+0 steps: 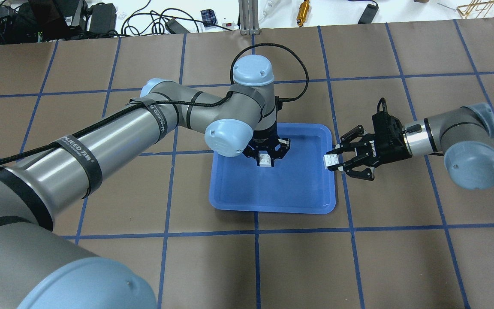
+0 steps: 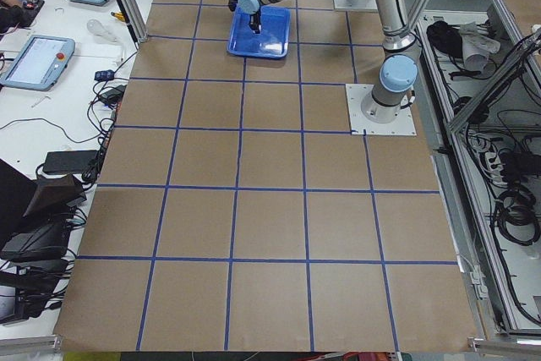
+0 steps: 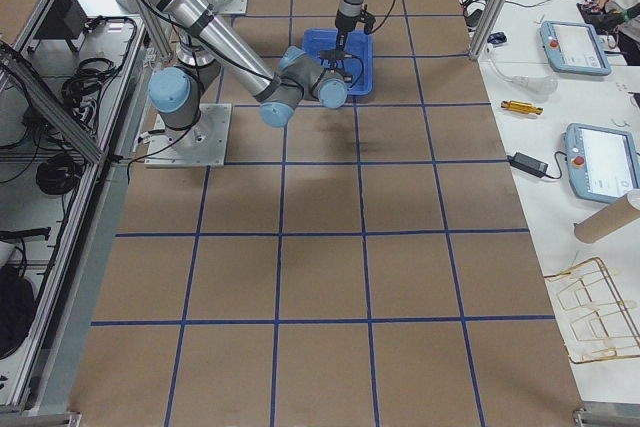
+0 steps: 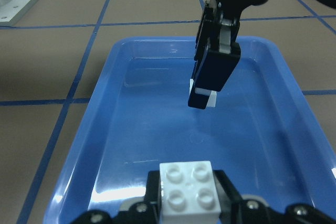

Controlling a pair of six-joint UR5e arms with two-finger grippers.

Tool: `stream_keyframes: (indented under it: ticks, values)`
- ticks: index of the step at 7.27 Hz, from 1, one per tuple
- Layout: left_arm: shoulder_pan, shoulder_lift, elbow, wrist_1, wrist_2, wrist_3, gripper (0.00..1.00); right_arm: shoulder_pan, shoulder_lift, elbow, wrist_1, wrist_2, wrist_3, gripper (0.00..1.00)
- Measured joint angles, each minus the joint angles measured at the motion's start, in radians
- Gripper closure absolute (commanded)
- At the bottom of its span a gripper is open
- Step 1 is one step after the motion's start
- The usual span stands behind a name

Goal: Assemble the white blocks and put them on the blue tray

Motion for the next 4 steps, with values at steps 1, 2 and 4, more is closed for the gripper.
stream_keyframes:
  ticks: [1,2,4]
  values:
    - [-0.001,-0.006,-0.007,0.004,-0.002,-0.001,0.80,0.029,0.013,0.021,-0.084,0.021,0.053,1.00]
    - [-0.002,-0.010,-0.012,0.006,-0.003,-0.001,0.45,0.054,0.037,0.029,-0.151,0.032,0.087,1.00]
    - [-0.003,-0.013,-0.016,0.011,-0.003,-0.008,0.00,0.080,0.098,0.033,-0.283,0.037,0.149,1.00]
